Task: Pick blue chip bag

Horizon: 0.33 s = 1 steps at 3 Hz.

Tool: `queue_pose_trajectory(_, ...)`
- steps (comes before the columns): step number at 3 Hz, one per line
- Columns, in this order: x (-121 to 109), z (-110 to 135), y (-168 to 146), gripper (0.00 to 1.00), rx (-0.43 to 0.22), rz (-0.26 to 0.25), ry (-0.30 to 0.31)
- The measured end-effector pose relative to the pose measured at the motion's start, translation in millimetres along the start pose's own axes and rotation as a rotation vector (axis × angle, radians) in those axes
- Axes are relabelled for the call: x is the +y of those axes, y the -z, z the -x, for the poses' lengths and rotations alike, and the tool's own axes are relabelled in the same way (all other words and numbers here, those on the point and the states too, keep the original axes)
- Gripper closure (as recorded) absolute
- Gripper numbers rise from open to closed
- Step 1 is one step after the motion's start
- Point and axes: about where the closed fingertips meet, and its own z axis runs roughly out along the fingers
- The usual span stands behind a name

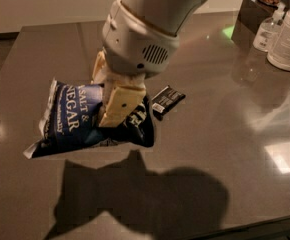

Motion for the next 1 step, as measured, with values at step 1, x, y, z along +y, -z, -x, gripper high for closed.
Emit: queue_pose_trajectory(1, -1.5, 7.0, 7.6, 1.00, -0.004, -0.027, 0.011)
